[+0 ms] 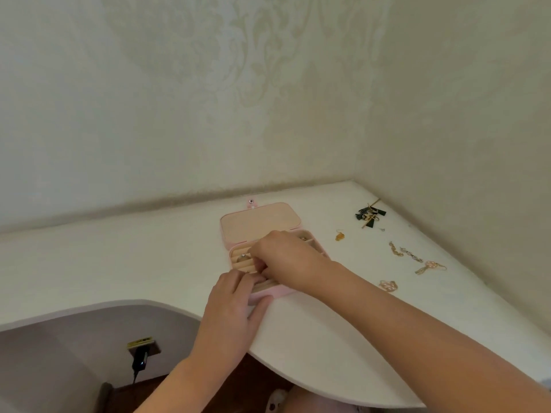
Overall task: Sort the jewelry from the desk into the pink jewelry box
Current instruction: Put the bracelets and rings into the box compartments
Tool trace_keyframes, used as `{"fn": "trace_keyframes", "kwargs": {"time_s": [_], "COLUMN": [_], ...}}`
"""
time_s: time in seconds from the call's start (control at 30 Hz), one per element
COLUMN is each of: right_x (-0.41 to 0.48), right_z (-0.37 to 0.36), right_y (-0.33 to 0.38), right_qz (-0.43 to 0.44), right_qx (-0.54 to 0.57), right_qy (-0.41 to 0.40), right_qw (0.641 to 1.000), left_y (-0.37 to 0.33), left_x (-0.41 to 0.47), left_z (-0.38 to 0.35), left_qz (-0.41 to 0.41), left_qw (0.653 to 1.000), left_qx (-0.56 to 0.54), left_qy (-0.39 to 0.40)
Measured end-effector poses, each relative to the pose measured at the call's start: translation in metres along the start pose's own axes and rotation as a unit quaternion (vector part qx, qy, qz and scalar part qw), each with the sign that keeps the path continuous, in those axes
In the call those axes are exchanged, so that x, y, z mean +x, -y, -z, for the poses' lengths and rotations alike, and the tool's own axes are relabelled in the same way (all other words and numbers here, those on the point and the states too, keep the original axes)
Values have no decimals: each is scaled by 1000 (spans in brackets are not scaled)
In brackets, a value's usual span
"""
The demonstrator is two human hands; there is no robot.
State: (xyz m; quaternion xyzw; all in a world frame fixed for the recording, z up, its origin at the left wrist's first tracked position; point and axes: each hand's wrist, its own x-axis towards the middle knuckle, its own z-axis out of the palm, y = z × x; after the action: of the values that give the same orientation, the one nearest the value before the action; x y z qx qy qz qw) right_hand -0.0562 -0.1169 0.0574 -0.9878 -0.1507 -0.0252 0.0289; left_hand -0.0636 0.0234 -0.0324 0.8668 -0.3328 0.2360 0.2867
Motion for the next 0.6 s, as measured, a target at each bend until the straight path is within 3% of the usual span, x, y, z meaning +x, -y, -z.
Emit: {"fn": "trace_keyframes", "kwargs": {"time_s": [0.6], "right_x": [1], "right_z": [3], "right_y": [-5], "right_qz": [-20], "right_qx": [71], "right_qy": [13], "right_qw": [997], "left_y": [6], "left_x": [6], "left_z": [10], "left_qz": [-30], "left_qw": [996], "left_qx": [37], "left_qy": [70]}}
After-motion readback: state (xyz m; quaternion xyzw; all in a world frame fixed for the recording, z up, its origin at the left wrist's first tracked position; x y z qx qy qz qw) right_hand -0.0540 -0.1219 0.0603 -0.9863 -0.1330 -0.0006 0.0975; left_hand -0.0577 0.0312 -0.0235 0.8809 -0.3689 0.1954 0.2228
